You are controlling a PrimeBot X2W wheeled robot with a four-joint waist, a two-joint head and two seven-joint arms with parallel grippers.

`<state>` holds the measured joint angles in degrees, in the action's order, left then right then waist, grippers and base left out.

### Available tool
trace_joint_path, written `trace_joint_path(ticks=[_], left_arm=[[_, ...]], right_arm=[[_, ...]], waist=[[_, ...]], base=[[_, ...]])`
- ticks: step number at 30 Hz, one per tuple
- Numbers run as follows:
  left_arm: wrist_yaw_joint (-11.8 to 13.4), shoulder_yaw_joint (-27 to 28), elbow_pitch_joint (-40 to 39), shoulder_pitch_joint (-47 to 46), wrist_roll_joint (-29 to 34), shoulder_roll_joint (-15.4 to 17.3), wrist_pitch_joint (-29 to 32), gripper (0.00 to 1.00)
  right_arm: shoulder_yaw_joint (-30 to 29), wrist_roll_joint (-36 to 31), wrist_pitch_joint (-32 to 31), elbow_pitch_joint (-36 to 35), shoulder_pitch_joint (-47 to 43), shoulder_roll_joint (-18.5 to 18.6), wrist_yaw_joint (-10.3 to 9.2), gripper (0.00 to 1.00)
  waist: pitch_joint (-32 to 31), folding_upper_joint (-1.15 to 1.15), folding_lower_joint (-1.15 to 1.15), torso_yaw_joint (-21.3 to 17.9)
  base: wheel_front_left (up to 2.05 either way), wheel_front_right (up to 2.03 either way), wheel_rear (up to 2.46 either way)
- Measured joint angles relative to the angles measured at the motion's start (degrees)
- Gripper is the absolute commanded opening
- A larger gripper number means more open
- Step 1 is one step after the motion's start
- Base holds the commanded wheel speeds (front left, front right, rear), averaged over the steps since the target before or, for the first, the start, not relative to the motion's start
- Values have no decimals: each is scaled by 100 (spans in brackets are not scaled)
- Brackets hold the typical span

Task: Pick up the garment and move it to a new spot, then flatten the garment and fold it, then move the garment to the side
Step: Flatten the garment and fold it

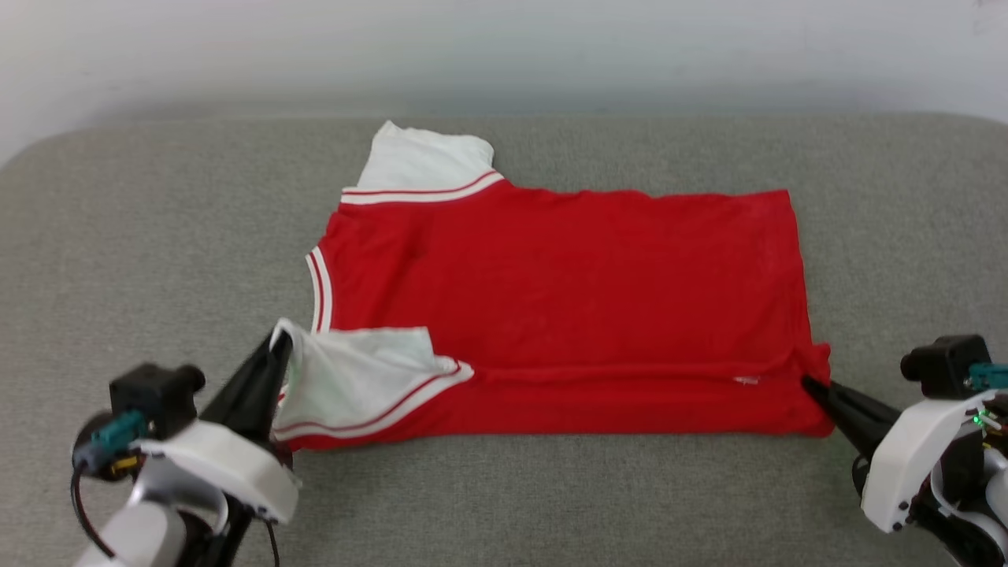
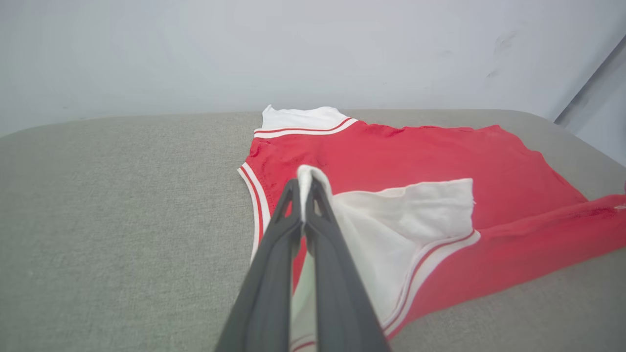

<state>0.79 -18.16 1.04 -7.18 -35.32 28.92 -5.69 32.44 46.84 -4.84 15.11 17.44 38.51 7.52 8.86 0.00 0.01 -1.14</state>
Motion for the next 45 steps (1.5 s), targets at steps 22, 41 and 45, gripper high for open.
trace_joint_path(ticks=[22, 41, 45], left_arm=[[-584, -441, 2679, -2293, 337, -114, 187, 0], [-804, -904, 3635, -2797, 56, -94, 283, 100], [-812, -1163, 3318, -2910, -129, 193, 981, 100]], right_arm=[[70, -214, 131, 523, 991, -337, 1, 0], [-229, -201, 171, 670, 815, -432, 0, 100], [-379, -254, 129, 633, 675, -441, -1, 100]], waist=[[1284, 0, 0, -291], [627, 0, -1, -132], [386, 0, -1, -51]], base=[[0, 0, 0], [0, 0, 0], [0, 0, 0]])
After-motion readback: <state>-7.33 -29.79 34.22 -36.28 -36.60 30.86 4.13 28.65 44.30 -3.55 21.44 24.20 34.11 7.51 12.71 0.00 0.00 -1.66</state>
